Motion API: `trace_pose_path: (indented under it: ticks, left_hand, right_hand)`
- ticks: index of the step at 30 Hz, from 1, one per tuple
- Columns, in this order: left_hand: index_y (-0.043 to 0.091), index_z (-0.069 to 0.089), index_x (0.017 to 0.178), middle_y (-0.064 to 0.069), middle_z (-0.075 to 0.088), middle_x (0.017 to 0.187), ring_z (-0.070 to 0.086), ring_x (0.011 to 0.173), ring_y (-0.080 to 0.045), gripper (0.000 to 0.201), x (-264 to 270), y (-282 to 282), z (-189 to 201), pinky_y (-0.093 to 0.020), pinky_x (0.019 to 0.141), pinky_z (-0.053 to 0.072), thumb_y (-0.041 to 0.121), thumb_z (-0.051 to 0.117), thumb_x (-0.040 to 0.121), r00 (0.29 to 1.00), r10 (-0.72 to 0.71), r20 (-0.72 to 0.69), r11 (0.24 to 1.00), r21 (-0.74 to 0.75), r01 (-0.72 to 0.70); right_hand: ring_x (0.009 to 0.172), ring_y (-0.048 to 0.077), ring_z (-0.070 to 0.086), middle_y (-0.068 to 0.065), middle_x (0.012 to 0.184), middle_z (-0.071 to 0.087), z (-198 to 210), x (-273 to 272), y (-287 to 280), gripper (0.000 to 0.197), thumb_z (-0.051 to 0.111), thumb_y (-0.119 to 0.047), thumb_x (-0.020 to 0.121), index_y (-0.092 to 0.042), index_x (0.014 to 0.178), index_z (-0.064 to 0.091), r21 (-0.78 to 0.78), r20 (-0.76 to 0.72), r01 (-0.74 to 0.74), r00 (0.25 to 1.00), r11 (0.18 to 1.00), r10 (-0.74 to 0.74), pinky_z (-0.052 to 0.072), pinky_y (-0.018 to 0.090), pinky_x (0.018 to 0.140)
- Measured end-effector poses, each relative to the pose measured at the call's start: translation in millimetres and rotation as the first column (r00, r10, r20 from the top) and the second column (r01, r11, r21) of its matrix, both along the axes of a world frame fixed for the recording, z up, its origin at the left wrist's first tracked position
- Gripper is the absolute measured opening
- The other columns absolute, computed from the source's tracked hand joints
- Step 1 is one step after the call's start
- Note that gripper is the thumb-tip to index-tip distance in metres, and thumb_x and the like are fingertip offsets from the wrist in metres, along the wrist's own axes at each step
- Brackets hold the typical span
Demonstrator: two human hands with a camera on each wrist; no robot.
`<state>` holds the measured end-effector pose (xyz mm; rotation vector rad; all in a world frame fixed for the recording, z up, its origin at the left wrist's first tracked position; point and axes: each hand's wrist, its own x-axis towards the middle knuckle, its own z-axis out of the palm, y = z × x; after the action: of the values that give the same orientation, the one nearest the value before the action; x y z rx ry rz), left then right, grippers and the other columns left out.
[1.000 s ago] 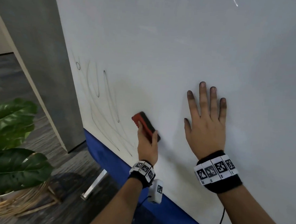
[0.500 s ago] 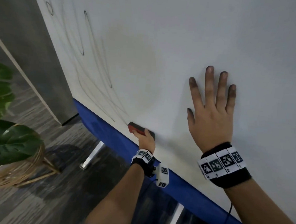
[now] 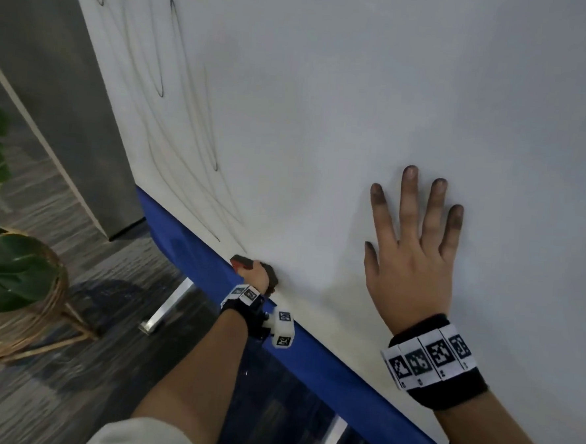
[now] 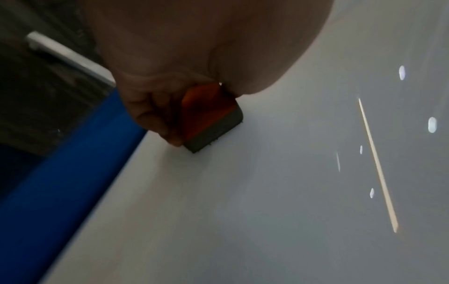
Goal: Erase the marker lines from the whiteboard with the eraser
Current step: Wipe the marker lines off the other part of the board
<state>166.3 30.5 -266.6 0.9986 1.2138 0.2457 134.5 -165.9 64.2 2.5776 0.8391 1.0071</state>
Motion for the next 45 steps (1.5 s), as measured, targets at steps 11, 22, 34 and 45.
trace_pose_path:
  ticks: [11,22,34,45]
  left_hand:
    - [0.024,0.012,0.159,-0.003,0.042,0.155,0.05,0.132,-0.018,0.068,-28.5,45.3,169.9,-0.031,0.11,0.043,0.038,0.048,0.104,0.942,-0.142,0.304,0.852,0.522,-0.04]
    - [0.007,0.01,0.155,-0.024,0.045,0.147,0.051,0.128,-0.042,0.07,-36.9,-102.8,50.3,-0.049,0.11,0.044,0.038,0.048,0.104,0.983,-0.182,-0.004,0.952,-0.25,0.175]
    - [0.033,0.013,0.157,0.002,0.055,0.143,0.061,0.119,-0.012,0.072,-22.9,135.3,315.0,-0.027,0.097,0.053,0.047,0.054,0.099,0.844,-0.287,0.453,0.743,0.662,-0.103]
    - [0.023,0.004,0.16,-0.016,0.053,0.145,0.057,0.124,-0.038,0.071,-31.9,107.8,226.0,-0.038,0.104,0.044,0.04,0.045,0.104,0.966,-0.201,0.162,0.887,0.449,0.109]
  right_hand:
    - [0.151,0.049,-0.005,0.021,0.168,0.001,-16.1,-7.5,42.8,0.074,0.072,-0.025,0.087,-0.027,0.154,0.041,0.121,-0.062,0.018,0.998,0.993,-0.01,-0.007,0.06,0.123]
    - [0.152,0.042,-0.011,0.019,0.168,-0.004,-29.0,-3.9,46.7,0.08,0.069,-0.023,0.089,-0.027,0.159,0.03,0.036,-0.07,0.013,0.997,0.999,-0.01,-0.013,0.057,0.123]
    - [0.151,0.048,0.014,0.024,0.164,0.021,-10.6,-21.8,74.1,0.065,0.071,-0.022,0.084,-0.02,0.146,0.051,0.201,-0.161,-0.063,0.982,0.978,0.096,0.015,0.057,0.122]
    - [0.151,0.045,0.019,0.021,0.162,0.029,47.6,4.4,140.6,0.06,0.072,-0.015,0.081,-0.013,0.14,0.058,0.178,-0.106,-0.192,0.971,0.965,0.213,0.019,0.056,0.123]
